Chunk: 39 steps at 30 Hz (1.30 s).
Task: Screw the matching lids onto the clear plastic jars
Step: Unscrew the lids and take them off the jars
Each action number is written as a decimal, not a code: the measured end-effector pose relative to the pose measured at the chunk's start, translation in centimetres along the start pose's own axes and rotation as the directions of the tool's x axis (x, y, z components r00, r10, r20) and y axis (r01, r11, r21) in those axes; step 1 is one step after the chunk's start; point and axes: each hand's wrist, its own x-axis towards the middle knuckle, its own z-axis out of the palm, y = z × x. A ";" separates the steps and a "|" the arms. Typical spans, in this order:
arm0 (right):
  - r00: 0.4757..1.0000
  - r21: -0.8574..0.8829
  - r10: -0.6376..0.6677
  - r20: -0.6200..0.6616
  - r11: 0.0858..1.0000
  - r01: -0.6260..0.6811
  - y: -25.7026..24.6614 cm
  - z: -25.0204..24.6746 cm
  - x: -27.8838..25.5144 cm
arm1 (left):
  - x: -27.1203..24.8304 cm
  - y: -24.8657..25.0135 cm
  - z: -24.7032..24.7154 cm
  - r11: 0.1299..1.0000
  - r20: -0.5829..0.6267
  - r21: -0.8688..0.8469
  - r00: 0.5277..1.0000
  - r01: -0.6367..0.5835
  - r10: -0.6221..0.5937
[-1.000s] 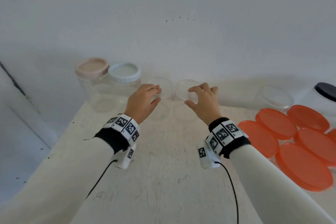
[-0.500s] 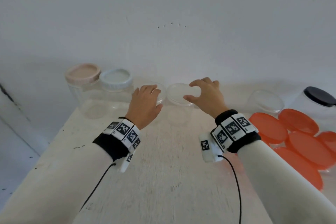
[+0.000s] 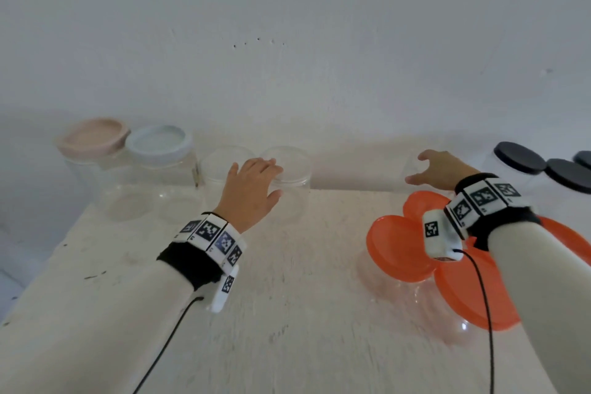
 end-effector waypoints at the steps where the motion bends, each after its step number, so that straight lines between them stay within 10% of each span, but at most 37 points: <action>1: 1.000 -0.027 0.005 0.001 1.000 -0.004 0.2 0.3 0.2 | 0.0 -0.1 0.0 1.000 0.001 -0.004 1.000 0.001 -0.001; 16: 0.977 -0.040 -0.201 -0.067 0.979 0.199 0.3 0.3 1.8 | -0.2 -0.3 0.3 1.000 -0.025 -0.027 1.000 -0.007 0.007; 39: 0.982 -0.066 -0.168 -0.081 0.984 0.163 -1.2 0.2 2.4 | -0.3 -0.2 0.5 1.000 -0.043 0.004 0.999 -0.018 0.018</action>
